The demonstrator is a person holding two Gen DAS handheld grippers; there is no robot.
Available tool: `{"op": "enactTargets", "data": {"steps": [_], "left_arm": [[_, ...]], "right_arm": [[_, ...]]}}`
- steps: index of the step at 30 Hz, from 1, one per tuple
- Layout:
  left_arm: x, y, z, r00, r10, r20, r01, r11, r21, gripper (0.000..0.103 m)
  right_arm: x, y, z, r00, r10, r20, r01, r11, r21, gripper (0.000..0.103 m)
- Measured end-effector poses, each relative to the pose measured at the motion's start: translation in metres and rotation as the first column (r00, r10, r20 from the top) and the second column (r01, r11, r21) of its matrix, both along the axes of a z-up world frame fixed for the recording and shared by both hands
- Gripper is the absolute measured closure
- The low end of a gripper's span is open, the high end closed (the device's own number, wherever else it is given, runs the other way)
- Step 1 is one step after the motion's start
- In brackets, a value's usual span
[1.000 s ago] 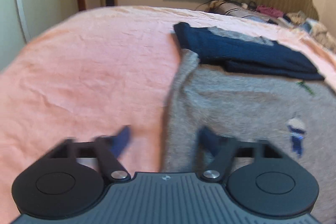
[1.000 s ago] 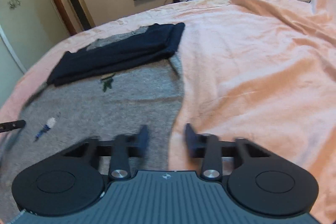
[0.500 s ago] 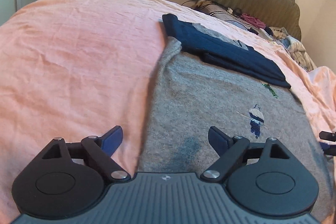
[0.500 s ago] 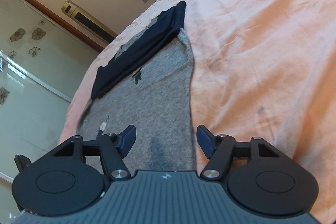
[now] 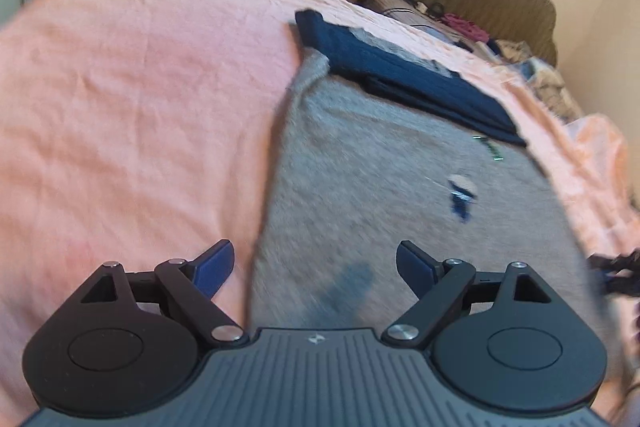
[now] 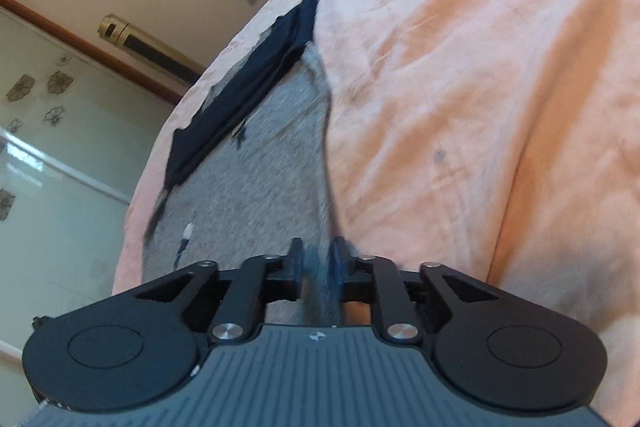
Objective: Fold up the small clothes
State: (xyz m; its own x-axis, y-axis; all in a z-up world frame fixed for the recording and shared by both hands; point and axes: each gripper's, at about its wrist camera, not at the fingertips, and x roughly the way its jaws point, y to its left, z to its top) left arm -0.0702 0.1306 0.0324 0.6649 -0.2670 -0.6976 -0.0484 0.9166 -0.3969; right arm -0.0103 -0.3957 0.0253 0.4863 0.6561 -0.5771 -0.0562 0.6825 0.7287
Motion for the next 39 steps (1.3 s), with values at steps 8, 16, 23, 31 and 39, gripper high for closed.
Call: {"op": "enactTargets", "data": {"steps": [8, 16, 23, 31, 39], "left_arm": [[-0.013, 0.02, -0.011, 0.998, 0.005, -0.057, -0.021, 0.958, -0.285, 0.061], [-0.017, 0.034, -0.023, 0.99, 0.013, -0.138, -0.052, 0.957, -0.287, 0.099], [-0.06, 0.036, -0.033, 0.985, -0.056, -0.164, -0.029, 0.88, -0.474, 0.069], [-0.07, 0.031, -0.014, 0.99, -0.037, -0.138, -0.016, 0.929, -0.37, 0.097], [-0.071, 0.058, -0.01, 0.987, -0.072, -0.144, 0.022, 0.947, -0.32, 0.095]], "right_arm": [[-0.031, 0.02, -0.005, 0.994, 0.105, -0.02, -0.106, 0.994, -0.027, 0.092], [-0.044, -0.018, -0.013, 1.0, 0.005, -0.024, -0.005, 1.0, 0.014, 0.1], [-0.074, -0.004, -0.004, 0.99, 0.126, -0.063, -0.116, 0.984, 0.138, 0.042], [-0.087, -0.01, 0.012, 0.994, 0.104, -0.027, -0.104, 0.995, 0.002, 0.093], [-0.088, -0.025, 0.002, 0.995, 0.069, -0.074, -0.067, 0.997, 0.025, 0.074]]}}
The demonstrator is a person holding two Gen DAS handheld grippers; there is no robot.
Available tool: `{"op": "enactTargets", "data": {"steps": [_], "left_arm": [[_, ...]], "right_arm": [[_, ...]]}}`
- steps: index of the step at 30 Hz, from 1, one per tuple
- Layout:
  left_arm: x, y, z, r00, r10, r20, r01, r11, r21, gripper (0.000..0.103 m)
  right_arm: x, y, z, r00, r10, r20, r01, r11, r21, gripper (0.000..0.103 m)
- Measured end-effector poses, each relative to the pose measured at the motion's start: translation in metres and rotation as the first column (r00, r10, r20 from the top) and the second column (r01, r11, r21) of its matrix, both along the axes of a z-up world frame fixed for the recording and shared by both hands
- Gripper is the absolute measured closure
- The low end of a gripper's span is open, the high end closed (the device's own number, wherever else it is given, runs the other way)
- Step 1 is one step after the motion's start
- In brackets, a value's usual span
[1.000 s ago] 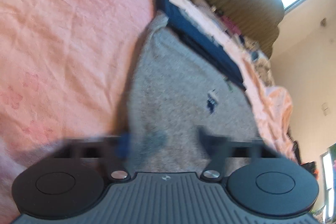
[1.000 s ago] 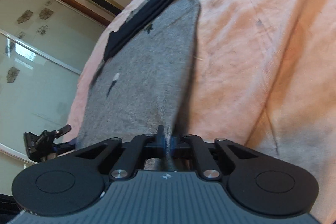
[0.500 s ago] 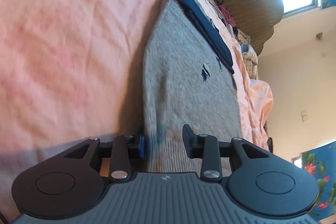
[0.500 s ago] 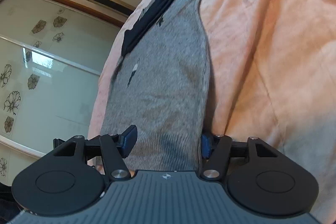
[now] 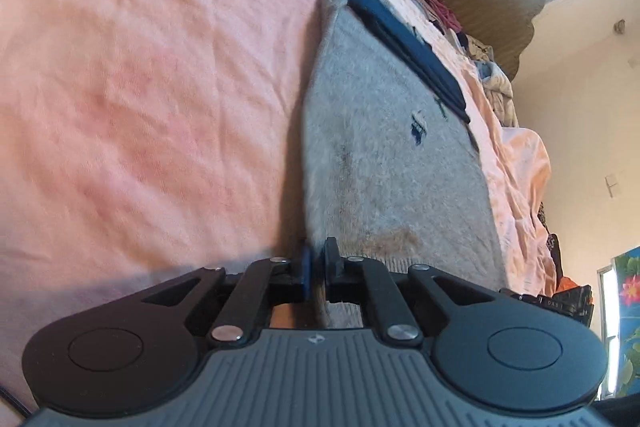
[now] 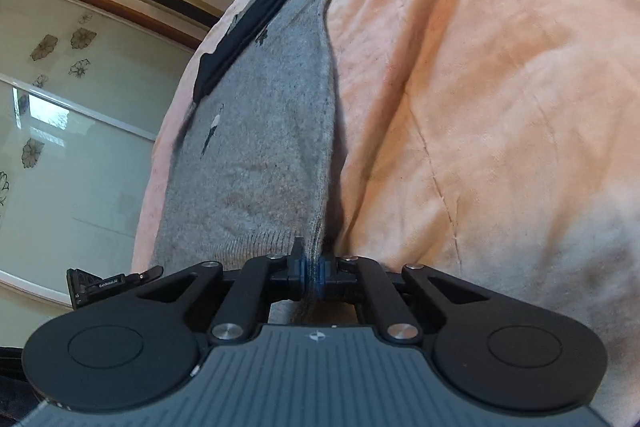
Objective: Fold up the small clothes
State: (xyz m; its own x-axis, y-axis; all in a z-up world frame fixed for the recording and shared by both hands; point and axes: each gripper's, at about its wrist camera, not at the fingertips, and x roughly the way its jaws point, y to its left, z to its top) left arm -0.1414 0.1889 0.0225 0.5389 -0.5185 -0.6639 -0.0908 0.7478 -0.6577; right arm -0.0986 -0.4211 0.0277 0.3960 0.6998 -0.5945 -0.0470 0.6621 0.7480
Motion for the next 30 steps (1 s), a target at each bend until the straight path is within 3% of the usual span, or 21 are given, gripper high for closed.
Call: {"op": "enactTargets", "data": {"steps": [1, 2, 3, 4, 5, 7, 10, 13, 18, 20, 22, 23, 26, 28, 30], "left_arm": [[0.005, 0.006, 0.009, 1.0, 0.008, 0.031, -0.008, 1.0, 0.012, 0.093], [0.012, 0.013, 0.017, 0.998, 0.018, 0.061, -0.02, 0.999, 0.034, 0.083], [0.025, 0.017, 0.026, 0.996, 0.038, 0.085, -0.044, 0.997, 0.068, 0.056], [0.042, 0.02, 0.033, 0.992, 0.071, 0.103, -0.082, 0.991, 0.103, 0.035], [0.058, 0.021, 0.038, 0.986, 0.108, 0.124, -0.124, 0.984, 0.13, 0.003], [0.103, 0.02, 0.044, 0.966, 0.158, 0.203, -0.187, 0.973, 0.135, 0.0], [0.181, 0.012, 0.036, 0.96, 0.208, 0.186, -0.225, 0.971, 0.078, 0.001], [0.257, -0.012, 0.026, 0.958, 0.218, 0.188, -0.249, 0.954, 0.164, 0.001], [0.348, -0.048, 0.004, 0.975, 0.177, 0.137, -0.208, 0.943, 0.261, 0.001], [0.365, -0.062, 0.003, 0.976, 0.143, 0.163, -0.187, 0.937, 0.296, 0.005], [0.374, -0.072, 0.002, 0.978, 0.11, 0.176, -0.169, 0.915, 0.367, 0.069], [0.38, -0.074, 0.0, 0.985, 0.098, 0.144, -0.147, 0.909, 0.39, 0.098], [0.37, -0.073, 0.011, 0.973, 0.102, 0.206, -0.184, 0.884, 0.43, 0.099], [0.367, -0.075, 0.001, 0.975, 0.094, 0.203, -0.184, 0.85, 0.493, 0.099], [0.363, -0.078, -0.006, 0.964, 0.075, 0.254, -0.201, 0.833, 0.515, 0.098]], "right_arm": [[0.006, -0.002, 0.008, 1.0, -0.012, 0.027, 0.013, 1.0, -0.006, 0.062], [0.016, -0.005, 0.018, 0.997, -0.033, 0.071, 0.034, 0.999, -0.01, 0.036], [0.03, -0.007, 0.028, 0.991, -0.054, 0.118, 0.056, 0.998, -0.016, 0.022], [0.047, -0.008, 0.037, 0.986, -0.067, 0.156, 0.071, 0.997, -0.018, 0.021], [0.071, -0.009, 0.044, 0.979, -0.089, 0.185, 0.093, 0.996, -0.014, 0.022], [0.122, -0.011, 0.05, 0.965, -0.134, 0.226, 0.135, 0.991, 0.012, 0.022], [0.213, 0.0, 0.041, 0.956, -0.189, 0.225, 0.189, 0.982, 0.021, 0.022], [0.295, 0.015, 0.024, 0.957, -0.209, 0.203, 0.222, 0.974, -0.045, 0.022], [0.388, 0.058, -0.002, 0.972, -0.183, 0.146, 0.192, 0.98, -0.052, 0.023], [0.405, 0.076, -0.009, 0.976, -0.145, 0.162, 0.16, 0.984, -0.078, 0.027], [0.416, 0.092, -0.013, 0.98, -0.095, 0.173, 0.123, 0.98, -0.159, 0.069], [0.419, 0.094, -0.016, 0.981, -0.082, 0.174, 0.112, 0.979, -0.169, 0.084], [0.409, 0.083, -0.007, 0.968, -0.073, 0.241, 0.112, 0.982, -0.15, 0.086], [0.404, 0.068, -0.021, 0.97, -0.115, 0.216, 0.146, 0.98, -0.135, 0.087], [0.399, 0.062, -0.031, 0.964, -0.151, 0.219, 0.171, 0.982, -0.075, 0.091]]}}
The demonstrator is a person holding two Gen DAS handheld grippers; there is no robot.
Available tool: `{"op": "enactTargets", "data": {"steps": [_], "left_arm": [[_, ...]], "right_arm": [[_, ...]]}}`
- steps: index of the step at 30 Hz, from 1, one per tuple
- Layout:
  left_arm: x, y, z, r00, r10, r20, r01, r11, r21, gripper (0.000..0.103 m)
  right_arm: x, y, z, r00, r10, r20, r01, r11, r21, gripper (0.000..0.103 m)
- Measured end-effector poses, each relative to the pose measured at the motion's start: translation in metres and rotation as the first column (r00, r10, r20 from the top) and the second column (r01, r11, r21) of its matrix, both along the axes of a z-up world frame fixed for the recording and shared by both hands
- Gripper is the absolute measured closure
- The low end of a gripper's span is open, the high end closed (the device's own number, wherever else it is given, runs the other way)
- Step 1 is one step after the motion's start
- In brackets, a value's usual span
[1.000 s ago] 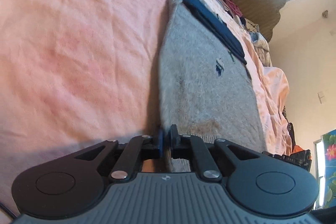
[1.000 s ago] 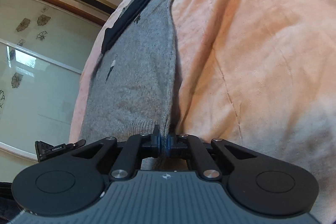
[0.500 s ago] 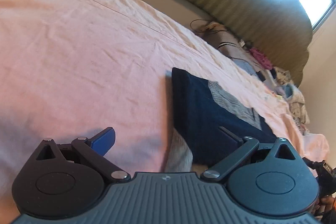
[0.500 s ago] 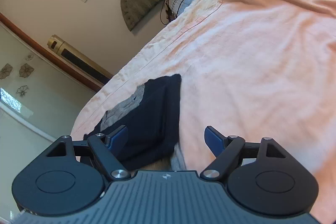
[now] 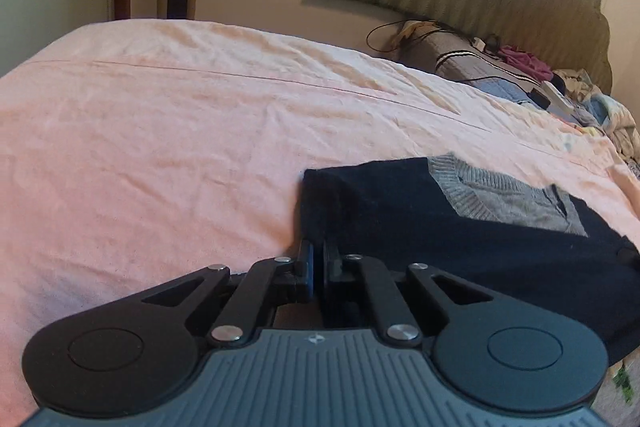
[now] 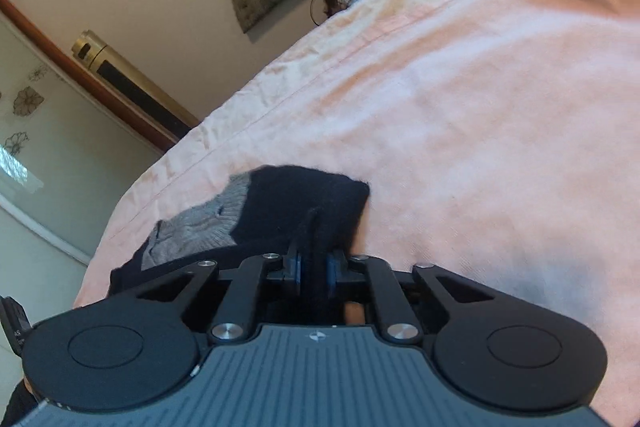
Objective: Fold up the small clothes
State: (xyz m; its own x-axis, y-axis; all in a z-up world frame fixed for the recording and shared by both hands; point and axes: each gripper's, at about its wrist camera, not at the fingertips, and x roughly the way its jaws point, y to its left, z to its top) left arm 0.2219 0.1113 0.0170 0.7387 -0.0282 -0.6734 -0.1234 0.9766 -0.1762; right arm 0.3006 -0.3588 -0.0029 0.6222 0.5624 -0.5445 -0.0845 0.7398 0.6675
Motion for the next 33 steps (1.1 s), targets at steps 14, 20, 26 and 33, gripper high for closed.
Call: {"op": "enactTargets", "data": {"steps": [14, 20, 26, 33], "left_arm": [[0.044, -0.034, 0.047, 0.983, -0.159, 0.087, 0.145, 0.979, 0.144, 0.031], [0.098, -0.069, 0.018, 0.968, -0.247, -0.047, 0.25, 0.929, 0.274, 0.031], [0.106, -0.088, 0.005, 0.935, -0.351, -0.058, 0.353, 0.893, 0.278, 0.099], [0.112, -0.085, -0.012, 0.987, -0.159, 0.012, 0.137, 0.882, 0.451, 0.103]], "right_arm": [[0.057, 0.056, 0.069, 0.982, 0.173, 0.078, -0.142, 0.943, -0.3, 0.033], [0.094, 0.124, 0.048, 0.937, 0.349, 0.003, -0.3, 0.809, -0.505, 0.033], [0.094, 0.138, 0.04, 0.919, 0.39, 0.046, -0.307, 0.787, -0.536, 0.094], [0.081, 0.118, 0.027, 0.963, 0.231, 0.14, -0.131, 0.853, -0.505, 0.094]]}}
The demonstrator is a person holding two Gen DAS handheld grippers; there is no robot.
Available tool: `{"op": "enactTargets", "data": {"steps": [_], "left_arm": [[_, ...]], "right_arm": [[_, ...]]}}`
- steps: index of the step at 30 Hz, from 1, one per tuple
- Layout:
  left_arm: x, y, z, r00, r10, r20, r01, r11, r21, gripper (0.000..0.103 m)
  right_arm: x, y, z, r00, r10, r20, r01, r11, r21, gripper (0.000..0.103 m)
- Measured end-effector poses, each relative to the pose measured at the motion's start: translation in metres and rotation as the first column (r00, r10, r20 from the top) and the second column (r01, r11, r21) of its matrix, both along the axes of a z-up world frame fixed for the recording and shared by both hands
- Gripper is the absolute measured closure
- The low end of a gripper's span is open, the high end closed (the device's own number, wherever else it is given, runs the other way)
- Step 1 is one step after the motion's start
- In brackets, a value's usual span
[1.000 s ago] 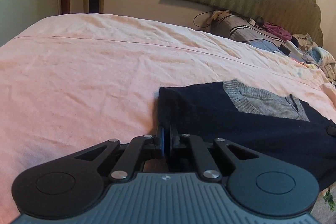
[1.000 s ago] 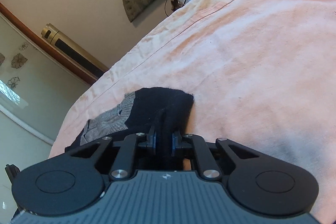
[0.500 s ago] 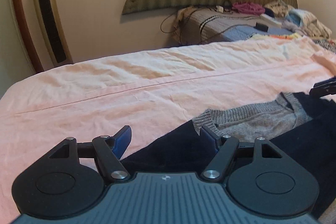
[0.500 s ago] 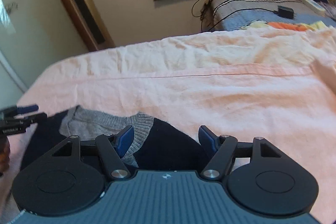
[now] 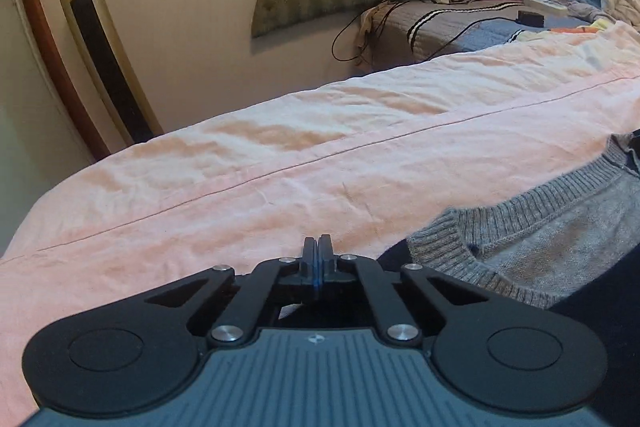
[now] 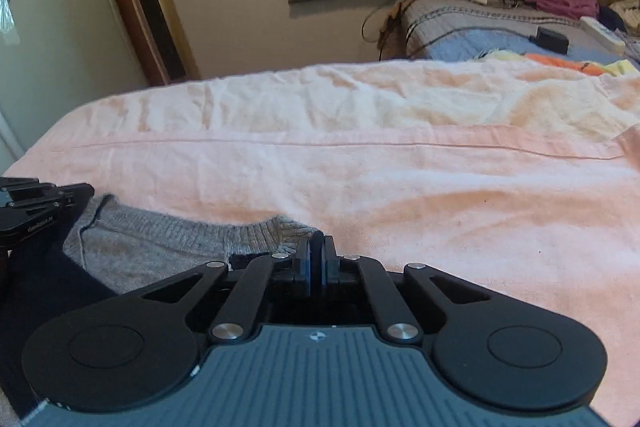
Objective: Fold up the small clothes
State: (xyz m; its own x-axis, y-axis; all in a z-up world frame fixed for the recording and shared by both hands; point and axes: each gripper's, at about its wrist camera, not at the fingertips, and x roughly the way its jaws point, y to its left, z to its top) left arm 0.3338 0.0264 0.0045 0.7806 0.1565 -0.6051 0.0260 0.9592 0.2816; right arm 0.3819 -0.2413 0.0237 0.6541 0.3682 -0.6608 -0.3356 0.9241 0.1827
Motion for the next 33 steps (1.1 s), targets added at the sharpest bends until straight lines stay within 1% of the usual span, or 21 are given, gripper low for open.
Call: {"op": "enactTargets", "data": {"steps": [1, 2, 3, 5, 7, 8, 11, 12, 13, 14, 15, 16, 17, 18, 20, 23, 26, 28, 30, 32, 33], "left_arm": [[0.0, -0.003, 0.002, 1.0, 0.02, -0.007, -0.02, 0.999, 0.046, 0.102], [-0.003, -0.003, 0.005, 0.999, 0.041, -0.015, -0.039, 0.996, 0.083, 0.1], [-0.009, 0.0, 0.011, 0.998, 0.063, -0.016, -0.061, 0.994, 0.096, 0.1], [-0.035, 0.011, 0.032, 0.996, 0.083, 0.018, -0.084, 0.996, 0.041, 0.1], [-0.075, 0.021, 0.05, 0.997, 0.024, 0.069, -0.015, 0.991, -0.13, 0.099], [-0.09, 0.023, 0.053, 0.998, -0.025, 0.062, 0.038, 0.975, -0.218, 0.094], [-0.112, 0.014, 0.039, 0.992, -0.092, -0.085, 0.058, 0.938, -0.341, 0.072], [-0.116, 0.012, 0.027, 0.986, -0.111, -0.125, 0.06, 0.933, -0.356, 0.062], [-0.127, 0.011, 0.02, 0.992, -0.108, -0.057, 0.083, 0.939, -0.333, 0.059], [-0.133, 0.011, 0.016, 0.996, -0.086, -0.028, 0.075, 0.959, -0.274, 0.037], [-0.137, 0.014, 0.017, 0.999, -0.042, -0.022, 0.035, 0.969, -0.244, 0.027], [-0.142, 0.022, 0.023, 0.999, 0.02, -0.037, -0.028, 0.969, -0.247, 0.027], [-0.15, 0.031, 0.031, 0.996, 0.065, -0.054, -0.077, 0.96, -0.27, 0.028], [-0.163, 0.042, 0.04, 0.995, 0.086, -0.058, -0.1, 0.945, -0.312, 0.028], [-0.204, 0.067, 0.052, 0.995, 0.096, -0.029, -0.099, 0.903, -0.418, 0.027], [-0.278, 0.097, 0.057, 0.995, 0.105, 0.0, -0.086, 0.821, -0.564, 0.013], [-0.343, 0.114, 0.042, 0.992, 0.1, -0.071, -0.122, 0.753, -0.647, 0.013], [-0.38, 0.121, 0.028, 0.986, 0.085, -0.142, -0.161, 0.691, -0.705, 0.013], [-0.416, 0.12, 0.023, 0.989, 0.098, -0.109, -0.146, 0.664, -0.733, 0.012], [-0.44, 0.114, 0.024, 0.99, 0.067, -0.122, -0.136, 0.641, -0.755, 0.011], [-0.447, 0.113, 0.023, 0.99, 0.034, -0.134, -0.128, 0.602, -0.788, 0.009]], "right_arm": [[-0.002, 0.001, 0.003, 1.0, -0.008, -0.013, 0.008, 1.0, -0.004, 0.09], [-0.004, -0.001, 0.009, 0.999, -0.026, -0.041, 0.026, 1.0, -0.003, 0.07], [-0.012, -0.004, 0.019, 0.997, -0.055, -0.051, 0.055, 0.998, 0.001, 0.042], [-0.048, -0.017, 0.04, 0.997, -0.076, 0.031, 0.074, 0.995, 0.067, 0.024], [-0.087, -0.026, 0.051, 0.998, -0.017, 0.068, 0.008, 0.991, 0.131, 0.023], [-0.103, -0.027, 0.051, 0.998, 0.002, 0.057, -0.01, 0.989, 0.148, 0.021], [-0.13, -0.022, 0.031, 0.999, 0.018, -0.026, -0.016, 0.994, 0.106, 0.021], [-0.136, -0.022, 0.018, 0.999, 0.007, -0.045, -0.004, 0.997, 0.072, 0.021], [-0.145, -0.023, 0.011, 1.0, 0.015, 0.024, -0.016, 0.999, 0.037, 0.021], [-0.153, -0.025, 0.006, 0.998, -0.002, 0.063, 0.003, 1.0, -0.013, 0.022], [-0.159, -0.028, 0.008, 0.997, -0.035, 0.073, 0.036, 0.999, -0.02, 0.028], [-0.165, -0.031, 0.015, 0.995, -0.087, 0.046, 0.088, 0.996, -0.017, 0.026], [-0.17, -0.036, 0.022, 0.989, -0.149, -0.023, 0.149, 0.989, -0.017, 0.018], [-0.181, -0.042, 0.029, 0.984, -0.164, -0.07, 0.165, 0.986, 0.017, 0.018], [-0.222, -0.059, 0.041, 0.991, -0.114, -0.07, 0.123, 0.982, 0.144, 0.015], [-0.296, -0.086, 0.046, 0.992, -0.105, -0.067, 0.118, 0.965, 0.232, 0.003], [-0.355, -0.11, 0.038, 0.978, -0.157, -0.135, 0.189, 0.946, 0.264, 0.003], [-0.387, -0.121, 0.032, 0.968, -0.168, -0.187, 0.218, 0.932, 0.289, 0.003], [-0.414, -0.127, 0.032, 0.962, -0.173, -0.211, 0.23, 0.93, 0.286, 0.004], [-0.43, -0.132, 0.028, 0.953, -0.165, -0.254, 0.241, 0.922, 0.304, 0.004], [-0.436, -0.134, 0.024, 0.947, -0.14, -0.288, 0.237, 0.912, 0.335, 0.003]]}}
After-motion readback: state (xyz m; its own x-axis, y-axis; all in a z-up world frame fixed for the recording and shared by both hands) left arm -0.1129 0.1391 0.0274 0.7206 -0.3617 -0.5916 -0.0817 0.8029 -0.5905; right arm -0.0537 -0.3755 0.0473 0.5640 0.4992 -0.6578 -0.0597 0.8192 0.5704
